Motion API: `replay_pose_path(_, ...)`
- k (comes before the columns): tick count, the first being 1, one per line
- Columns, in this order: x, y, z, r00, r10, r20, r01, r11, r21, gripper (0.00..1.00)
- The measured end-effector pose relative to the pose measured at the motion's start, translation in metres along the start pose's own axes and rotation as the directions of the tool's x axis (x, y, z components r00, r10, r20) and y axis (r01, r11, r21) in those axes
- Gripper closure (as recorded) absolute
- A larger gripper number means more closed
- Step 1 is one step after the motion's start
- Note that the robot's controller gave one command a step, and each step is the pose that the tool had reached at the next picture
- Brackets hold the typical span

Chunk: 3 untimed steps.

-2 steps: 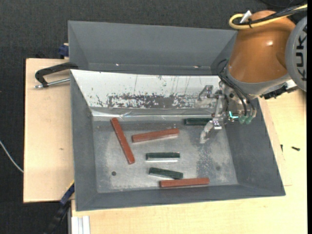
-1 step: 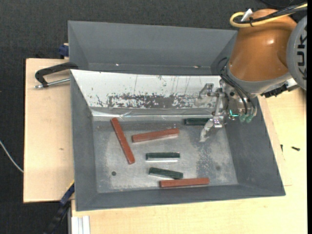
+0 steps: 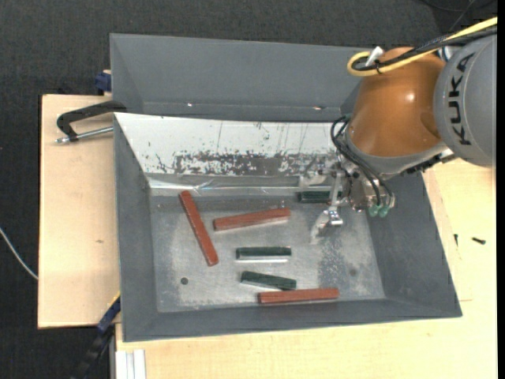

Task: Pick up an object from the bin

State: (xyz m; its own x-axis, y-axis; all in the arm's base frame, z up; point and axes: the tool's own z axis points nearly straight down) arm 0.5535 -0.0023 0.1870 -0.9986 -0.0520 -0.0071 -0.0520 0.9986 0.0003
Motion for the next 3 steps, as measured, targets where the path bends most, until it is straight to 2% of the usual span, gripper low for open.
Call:
replay_pose_path(1, -0.050, 0.003, 0.109, 0.991, 0.132, -0.004, -0.132, 0.991, -0.001, 1.00)
replay_pose_path(2, -0.050, 0.003, 0.109, 0.991, 0.132, -0.003, -0.132, 0.991, -0.001, 1.00)
replay_pose_path(3, -0.024, -0.015, -0.003, 0.995, 0.103, -0.001, -0.103, 0.995, 0.001, 1.00)
